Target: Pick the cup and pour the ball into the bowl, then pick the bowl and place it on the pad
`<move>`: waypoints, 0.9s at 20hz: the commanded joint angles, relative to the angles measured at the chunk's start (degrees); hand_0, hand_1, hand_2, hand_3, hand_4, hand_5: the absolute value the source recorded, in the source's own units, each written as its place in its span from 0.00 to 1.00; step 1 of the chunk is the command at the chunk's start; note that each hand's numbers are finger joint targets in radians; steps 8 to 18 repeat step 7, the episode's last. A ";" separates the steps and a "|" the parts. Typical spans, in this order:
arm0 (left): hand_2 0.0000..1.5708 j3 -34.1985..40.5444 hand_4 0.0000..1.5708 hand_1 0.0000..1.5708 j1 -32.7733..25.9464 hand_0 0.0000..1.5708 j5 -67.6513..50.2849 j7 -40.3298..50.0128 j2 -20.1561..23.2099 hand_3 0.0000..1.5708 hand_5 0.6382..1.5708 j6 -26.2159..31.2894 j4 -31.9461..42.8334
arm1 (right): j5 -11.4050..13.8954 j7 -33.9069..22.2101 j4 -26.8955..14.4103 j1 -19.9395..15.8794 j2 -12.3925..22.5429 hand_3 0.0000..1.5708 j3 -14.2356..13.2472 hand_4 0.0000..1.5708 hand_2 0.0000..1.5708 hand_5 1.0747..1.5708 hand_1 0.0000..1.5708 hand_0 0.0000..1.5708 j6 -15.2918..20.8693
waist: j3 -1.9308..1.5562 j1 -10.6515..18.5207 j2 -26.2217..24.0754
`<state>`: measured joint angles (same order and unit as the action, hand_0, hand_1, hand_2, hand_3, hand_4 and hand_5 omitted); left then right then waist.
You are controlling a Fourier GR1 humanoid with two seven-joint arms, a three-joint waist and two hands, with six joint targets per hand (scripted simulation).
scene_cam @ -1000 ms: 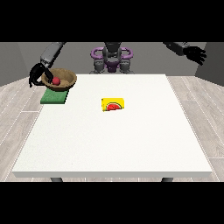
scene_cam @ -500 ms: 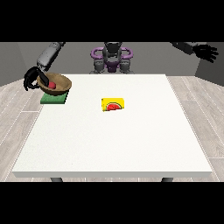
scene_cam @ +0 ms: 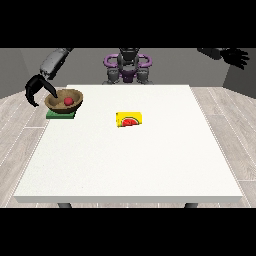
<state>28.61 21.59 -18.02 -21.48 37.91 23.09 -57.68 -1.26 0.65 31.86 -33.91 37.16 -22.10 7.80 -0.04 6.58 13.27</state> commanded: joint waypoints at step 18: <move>0.00 -11.34 0.57 0.00 -5.37 0.00 6.08 9.60 -13.39 0.00 0.99 -8.40 -4.93 | 0.88 -8.39 3.98 -4.36 -4.81 0.00 5.30 0.30 0.00 0.72 0.00 0.00 -5.00 | 0.18 -3.75 -22.25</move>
